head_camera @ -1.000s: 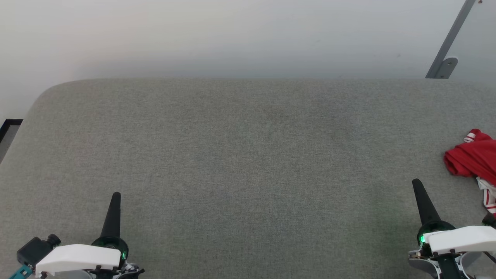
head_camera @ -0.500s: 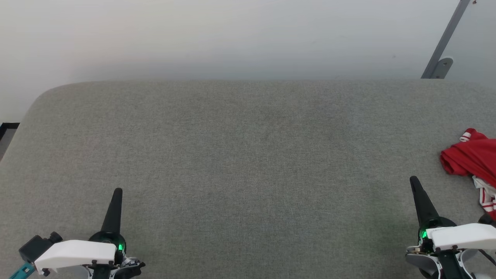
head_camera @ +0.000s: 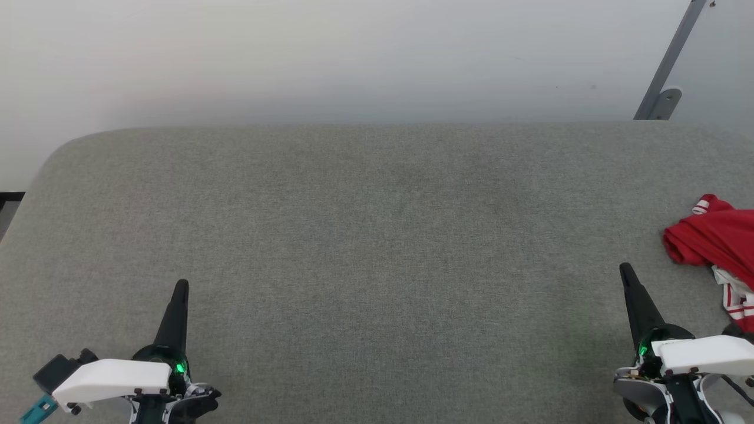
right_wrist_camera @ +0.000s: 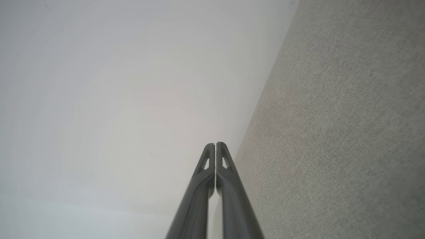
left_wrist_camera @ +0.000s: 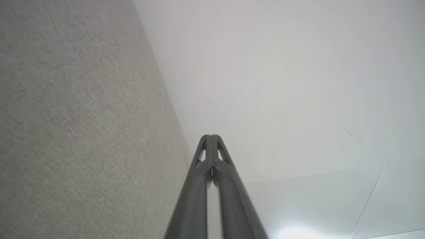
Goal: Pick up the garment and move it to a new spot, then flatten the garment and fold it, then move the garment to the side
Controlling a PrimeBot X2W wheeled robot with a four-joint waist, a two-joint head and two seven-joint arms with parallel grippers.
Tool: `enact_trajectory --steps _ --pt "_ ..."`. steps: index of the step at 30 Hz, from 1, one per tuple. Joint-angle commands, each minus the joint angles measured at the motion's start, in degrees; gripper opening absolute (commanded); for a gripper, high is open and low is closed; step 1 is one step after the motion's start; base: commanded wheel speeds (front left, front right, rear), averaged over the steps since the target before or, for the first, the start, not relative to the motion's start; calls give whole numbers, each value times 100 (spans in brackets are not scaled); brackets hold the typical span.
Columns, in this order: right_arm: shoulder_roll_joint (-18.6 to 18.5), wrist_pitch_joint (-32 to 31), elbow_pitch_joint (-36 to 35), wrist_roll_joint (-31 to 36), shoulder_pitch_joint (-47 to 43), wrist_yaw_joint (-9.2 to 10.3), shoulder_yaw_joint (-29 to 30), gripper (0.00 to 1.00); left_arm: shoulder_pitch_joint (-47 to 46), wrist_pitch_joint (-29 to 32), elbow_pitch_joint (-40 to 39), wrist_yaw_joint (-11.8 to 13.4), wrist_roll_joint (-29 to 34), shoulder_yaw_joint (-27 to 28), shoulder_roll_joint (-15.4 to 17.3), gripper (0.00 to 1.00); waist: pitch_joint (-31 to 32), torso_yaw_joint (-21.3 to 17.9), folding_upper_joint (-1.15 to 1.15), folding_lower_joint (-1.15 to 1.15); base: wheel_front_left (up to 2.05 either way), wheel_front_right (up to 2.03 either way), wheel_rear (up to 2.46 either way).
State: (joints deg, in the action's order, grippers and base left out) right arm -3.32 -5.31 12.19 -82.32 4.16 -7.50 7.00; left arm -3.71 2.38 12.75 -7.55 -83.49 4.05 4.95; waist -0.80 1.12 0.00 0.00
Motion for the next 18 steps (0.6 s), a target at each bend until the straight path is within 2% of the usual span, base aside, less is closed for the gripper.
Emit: enact_trajectory --steps 1,18 --pt "23 -28 13 -136 102 1 -17 0 -116 44 3 10 -154 35 -13 0 4 -7 0 0 0 0 0" --pt "44 -101 138 -730 194 2 -41 0 -222 231 89 11 -740 94 -73 0 41 -73 0 0 0 0 0"
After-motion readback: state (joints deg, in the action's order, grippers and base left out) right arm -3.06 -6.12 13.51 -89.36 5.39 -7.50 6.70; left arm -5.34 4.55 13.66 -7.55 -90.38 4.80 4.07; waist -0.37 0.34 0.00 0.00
